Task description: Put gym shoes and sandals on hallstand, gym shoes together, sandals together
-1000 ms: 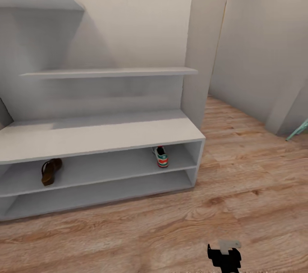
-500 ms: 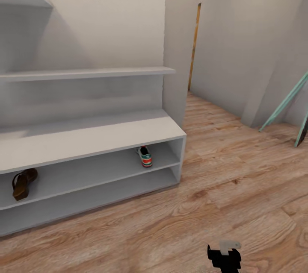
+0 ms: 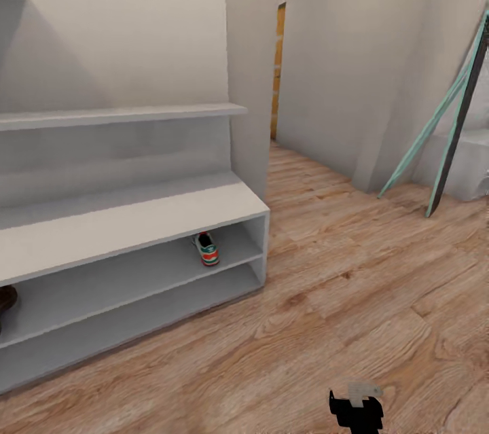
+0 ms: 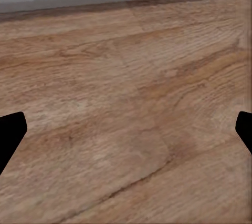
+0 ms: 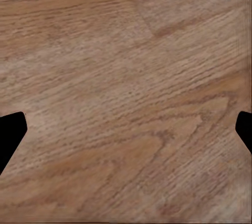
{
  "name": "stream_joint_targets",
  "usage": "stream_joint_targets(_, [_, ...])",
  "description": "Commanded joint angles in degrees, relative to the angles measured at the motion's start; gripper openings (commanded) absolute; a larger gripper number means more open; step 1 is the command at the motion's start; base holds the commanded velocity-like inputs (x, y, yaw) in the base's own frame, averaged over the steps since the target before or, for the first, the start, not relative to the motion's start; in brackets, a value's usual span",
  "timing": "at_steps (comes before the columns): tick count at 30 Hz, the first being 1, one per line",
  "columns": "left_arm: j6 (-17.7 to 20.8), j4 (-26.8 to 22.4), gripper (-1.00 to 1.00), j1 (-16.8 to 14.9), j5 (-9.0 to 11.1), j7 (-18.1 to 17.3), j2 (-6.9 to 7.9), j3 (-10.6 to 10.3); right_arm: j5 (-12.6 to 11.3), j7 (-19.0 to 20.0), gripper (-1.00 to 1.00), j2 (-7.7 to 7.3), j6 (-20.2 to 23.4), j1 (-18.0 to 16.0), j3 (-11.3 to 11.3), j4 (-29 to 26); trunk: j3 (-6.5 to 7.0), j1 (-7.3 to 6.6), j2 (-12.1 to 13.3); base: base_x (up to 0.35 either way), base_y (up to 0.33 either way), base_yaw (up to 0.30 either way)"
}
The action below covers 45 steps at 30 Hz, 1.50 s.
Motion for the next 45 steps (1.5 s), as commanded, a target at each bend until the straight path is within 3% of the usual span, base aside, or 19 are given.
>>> stream_joint_targets(1, [0.06, 0.05, 1.0, -0.03, 0.51, -0.55, 0.01, 0.09, 0.43, -0.34, 1.0, 0.0, -0.07, -0.03, -0.02, 0.07, -0.11, -0.01, -0.02, 0.0, 0.0, -0.21])
stream_joint_targets(21, [0.02, 0.05, 1.0, -0.04, 0.64, -0.53, 0.08, 0.09, 0.32, -0.34, 1.0, -0.01, -0.16, 0.05, -0.16, 0.05, -1.47, -0.01, -0.02, -0.213, -0.099, -0.195])
stream_joint_targets(45, [-0.02, 0.05, 1.0, -0.04, 0.74, -0.55, 0.09, 0.09, 0.32, -0.34, 1.0, 0.04, -0.16, 0.05, -0.17, 0.05, -3.12, -0.01, -0.02, -0.017, -0.009, -0.193])
